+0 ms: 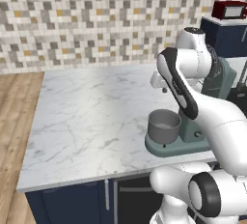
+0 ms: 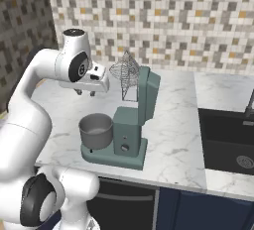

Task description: Close the stand mixer head.

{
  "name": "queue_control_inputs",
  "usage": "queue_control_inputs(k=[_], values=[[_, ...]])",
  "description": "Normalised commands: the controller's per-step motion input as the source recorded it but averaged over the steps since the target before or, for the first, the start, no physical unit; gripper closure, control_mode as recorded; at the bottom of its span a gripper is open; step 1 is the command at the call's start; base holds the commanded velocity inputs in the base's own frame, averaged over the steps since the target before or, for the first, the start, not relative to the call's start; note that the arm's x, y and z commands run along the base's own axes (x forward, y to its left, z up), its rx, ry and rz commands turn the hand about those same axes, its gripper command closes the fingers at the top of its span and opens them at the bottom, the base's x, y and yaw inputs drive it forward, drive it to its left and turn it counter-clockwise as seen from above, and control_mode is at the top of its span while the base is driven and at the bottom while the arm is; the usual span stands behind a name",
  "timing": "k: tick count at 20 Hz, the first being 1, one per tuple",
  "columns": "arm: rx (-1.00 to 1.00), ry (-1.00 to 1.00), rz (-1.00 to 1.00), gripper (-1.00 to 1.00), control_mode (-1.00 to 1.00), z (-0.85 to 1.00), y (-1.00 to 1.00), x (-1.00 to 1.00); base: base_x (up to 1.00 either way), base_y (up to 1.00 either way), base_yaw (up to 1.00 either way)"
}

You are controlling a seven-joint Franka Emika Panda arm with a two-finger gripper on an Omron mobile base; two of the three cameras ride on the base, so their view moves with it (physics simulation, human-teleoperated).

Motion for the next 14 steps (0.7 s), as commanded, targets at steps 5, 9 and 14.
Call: queue_control_inputs(k=[5, 9, 14], values=[[0.00, -0.07, 0.00, -1.00, -1.00, 0.27, -0.17, -0.50, 0.00, 0.00, 0.00], [0.01, -0.14, 0.00, -1.00, -1.00, 0.75, -0.48, -0.92, 0.00, 0.00, 0.00], [0.11, -0.14, 0.00, -1.00, -1.00, 0.81, -0.69, -0.81, 0.00, 0.00, 0.00]])
